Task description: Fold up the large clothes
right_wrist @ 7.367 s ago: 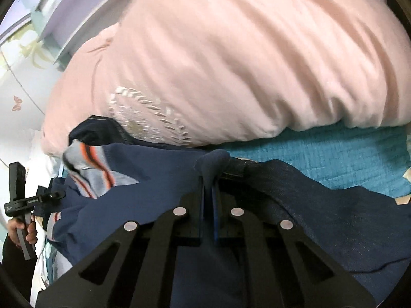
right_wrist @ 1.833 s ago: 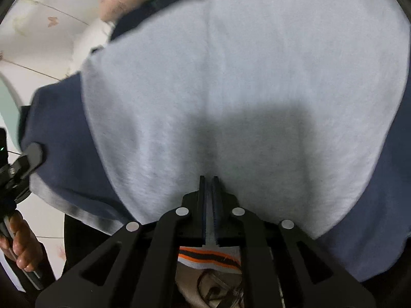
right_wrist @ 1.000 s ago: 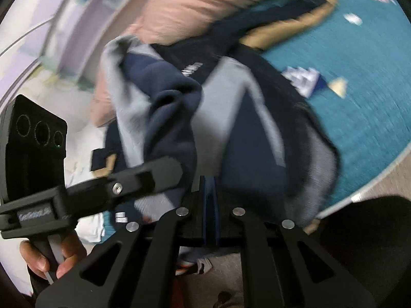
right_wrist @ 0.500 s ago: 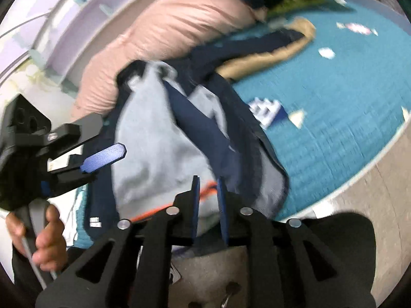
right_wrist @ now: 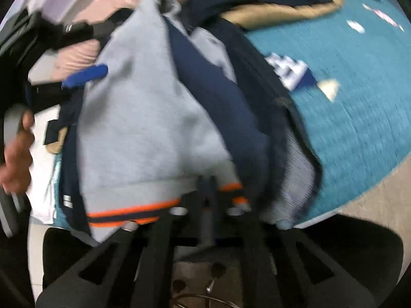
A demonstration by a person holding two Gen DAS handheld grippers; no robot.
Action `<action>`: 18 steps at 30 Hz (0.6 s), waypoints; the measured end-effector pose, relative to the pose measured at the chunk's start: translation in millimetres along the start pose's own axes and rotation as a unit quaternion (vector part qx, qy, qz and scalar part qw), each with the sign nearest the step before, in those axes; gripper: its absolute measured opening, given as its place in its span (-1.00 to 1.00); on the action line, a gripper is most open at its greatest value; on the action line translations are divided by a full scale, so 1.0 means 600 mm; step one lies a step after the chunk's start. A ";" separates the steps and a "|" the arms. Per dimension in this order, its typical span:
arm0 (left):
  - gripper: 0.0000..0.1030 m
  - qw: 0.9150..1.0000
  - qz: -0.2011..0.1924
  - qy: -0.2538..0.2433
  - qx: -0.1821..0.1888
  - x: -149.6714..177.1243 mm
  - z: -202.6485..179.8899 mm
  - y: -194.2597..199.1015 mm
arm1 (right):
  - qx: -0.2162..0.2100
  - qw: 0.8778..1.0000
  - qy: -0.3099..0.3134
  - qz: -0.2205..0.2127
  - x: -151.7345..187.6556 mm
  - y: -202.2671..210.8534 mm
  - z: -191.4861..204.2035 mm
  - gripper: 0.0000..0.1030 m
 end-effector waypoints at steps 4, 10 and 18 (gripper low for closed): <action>0.38 0.999 0.034 0.000 -0.013 -0.008 0.000 -0.069 | -0.005 1.000 -0.012 0.004 0.008 0.000 -0.017 -1.00; 0.38 0.995 0.083 0.010 -0.048 -0.012 0.014 -0.138 | -0.026 0.999 -0.039 0.005 0.002 -0.010 -0.041 -1.00; 0.39 0.998 0.020 0.052 0.026 -0.012 0.021 -0.037 | -0.073 0.989 -0.118 -0.057 -0.021 0.055 -0.100 0.03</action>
Point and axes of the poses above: each gripper's, at about its wrist camera, not at the fingertips, and y roughly against the way its jaws point, z to its left, x to its underside, the point moved 2 cm from there along -y, roughly the way its jaws point, and after that the axes turned 8 degrees about -z, right-handed, at the moved point
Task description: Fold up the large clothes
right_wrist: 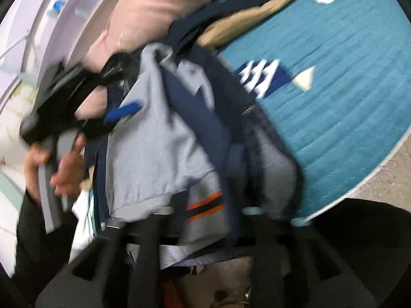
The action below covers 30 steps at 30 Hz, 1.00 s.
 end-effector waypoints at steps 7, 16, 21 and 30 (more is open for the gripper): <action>0.43 0.994 -0.059 -0.056 -0.067 0.077 0.004 0.112 | -0.035 0.998 -0.041 0.045 0.018 -0.003 -0.030 0.13; 0.43 0.993 -0.029 0.053 -0.105 0.196 0.125 0.149 | -0.042 0.994 -0.047 0.093 0.054 -0.023 -0.017 0.14; 0.42 0.991 -0.003 0.119 -0.068 0.241 0.149 0.131 | -0.049 0.989 -0.090 0.105 0.050 -0.036 -0.038 0.19; 0.42 0.990 0.059 0.122 -0.026 0.282 0.114 0.094 | -0.050 0.990 -0.087 0.102 0.052 -0.027 -0.035 0.19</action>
Point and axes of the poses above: each gripper's, at about its wrist camera, not at the fingertips, and y roughly against the way its jaws point, z to its left, x to its underside, the point moved 2 cm from there along -y, roughly the way its jaws point, and after that the axes turned 8 degrees about -z, right-handed, at the moved point
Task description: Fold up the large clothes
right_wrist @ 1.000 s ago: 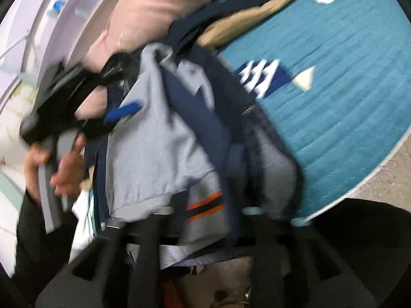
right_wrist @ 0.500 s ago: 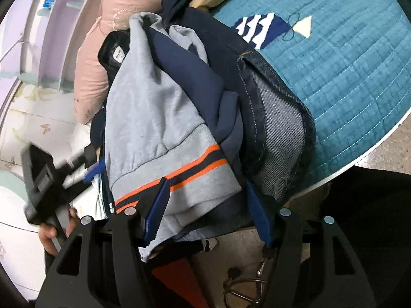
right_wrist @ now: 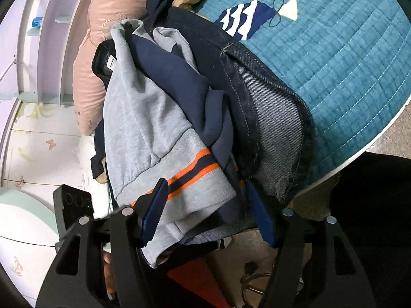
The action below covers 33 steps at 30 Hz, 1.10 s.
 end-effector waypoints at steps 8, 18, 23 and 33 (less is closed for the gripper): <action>-0.01 1.000 0.019 -0.018 0.002 0.010 -0.030 0.017 | 0.012 1.000 0.009 -0.004 0.008 -0.007 0.015 0.20; -0.53 0.997 -0.039 0.017 0.070 -0.018 -0.029 0.073 | -0.030 0.998 -0.052 -0.020 -0.003 0.005 0.010 0.24; -0.53 0.994 -0.068 0.001 0.091 -0.048 -0.064 0.111 | -0.058 0.991 -0.112 -0.034 -0.004 0.018 0.008 0.28; -0.53 0.992 -0.075 0.010 0.102 -0.069 -0.088 0.113 | -0.106 0.969 -0.218 -0.040 -0.006 0.009 -0.021 0.41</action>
Point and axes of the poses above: each gripper's, at about its wrist camera, not at the fingertips, and y roughly against the way its jaws point, z to its left, x to its underside, the point moved 2 cm from there along -y, roughly the way its jaws point, and after that the axes turned 8 degrees about -z, right-handed, at the moved point
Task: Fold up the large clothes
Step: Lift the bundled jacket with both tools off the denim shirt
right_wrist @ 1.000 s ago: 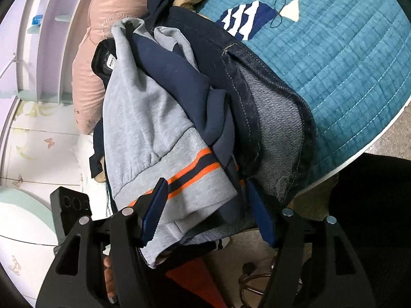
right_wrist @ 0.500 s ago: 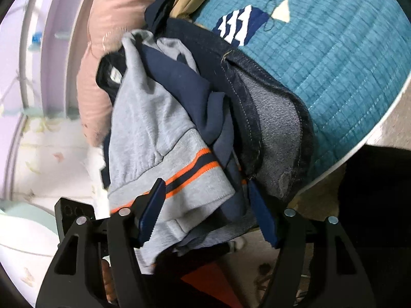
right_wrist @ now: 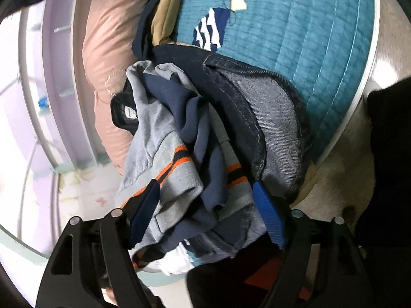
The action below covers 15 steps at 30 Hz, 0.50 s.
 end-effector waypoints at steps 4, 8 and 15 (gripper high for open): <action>-0.53 1.000 0.000 0.008 0.005 -0.006 0.000 0.001 | -0.015 0.998 -0.068 -0.001 0.002 0.010 -0.022 0.42; -0.53 1.000 0.000 0.006 0.007 -0.010 -0.007 -0.003 | -0.055 0.992 -0.111 -0.012 0.028 0.033 -0.021 0.42; -0.53 1.000 0.001 0.012 0.013 -0.013 -0.011 -0.009 | -0.080 0.986 -0.145 -0.011 0.058 0.013 -0.010 0.44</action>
Point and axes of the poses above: each gripper's, at about its wrist camera, not at the fingertips, and y roughly against the way its jaws point, z to its left, x to its underside, the point moved 2 cm from there along -y, roughly the way its jaws point, and after that the axes turned 8 degrees about -z, right-handed, at the moved point
